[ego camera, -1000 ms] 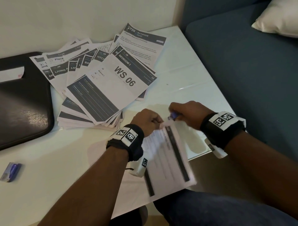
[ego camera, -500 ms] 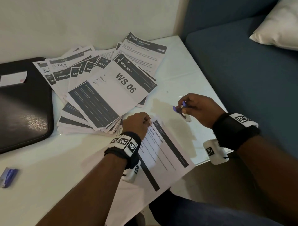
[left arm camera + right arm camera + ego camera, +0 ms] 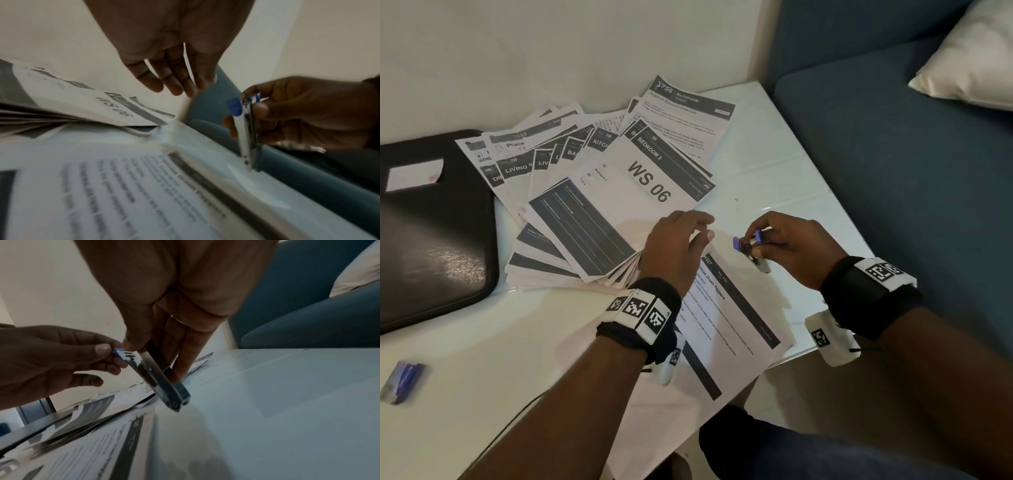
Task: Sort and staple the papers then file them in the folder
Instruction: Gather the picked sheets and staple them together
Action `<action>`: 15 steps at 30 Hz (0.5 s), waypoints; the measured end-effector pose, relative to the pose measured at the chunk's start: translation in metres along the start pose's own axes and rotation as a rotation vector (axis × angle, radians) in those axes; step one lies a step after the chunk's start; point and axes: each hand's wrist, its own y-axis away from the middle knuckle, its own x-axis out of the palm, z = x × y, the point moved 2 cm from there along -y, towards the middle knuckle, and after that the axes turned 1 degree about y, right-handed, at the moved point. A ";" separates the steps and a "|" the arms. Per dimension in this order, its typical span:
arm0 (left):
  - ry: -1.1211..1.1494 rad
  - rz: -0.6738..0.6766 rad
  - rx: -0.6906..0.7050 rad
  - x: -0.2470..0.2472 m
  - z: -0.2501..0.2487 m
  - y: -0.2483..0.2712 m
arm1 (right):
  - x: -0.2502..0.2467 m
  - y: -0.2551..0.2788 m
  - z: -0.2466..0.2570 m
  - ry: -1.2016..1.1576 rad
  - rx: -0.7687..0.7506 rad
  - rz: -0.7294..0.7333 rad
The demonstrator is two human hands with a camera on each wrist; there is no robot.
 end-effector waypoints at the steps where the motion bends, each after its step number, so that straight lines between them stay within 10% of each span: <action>1: 0.067 -0.023 0.037 -0.003 -0.009 0.001 | 0.000 0.001 0.002 -0.018 -0.002 -0.006; 15: -0.015 0.029 0.175 0.000 -0.032 0.011 | 0.000 0.014 0.022 -0.022 -0.046 0.023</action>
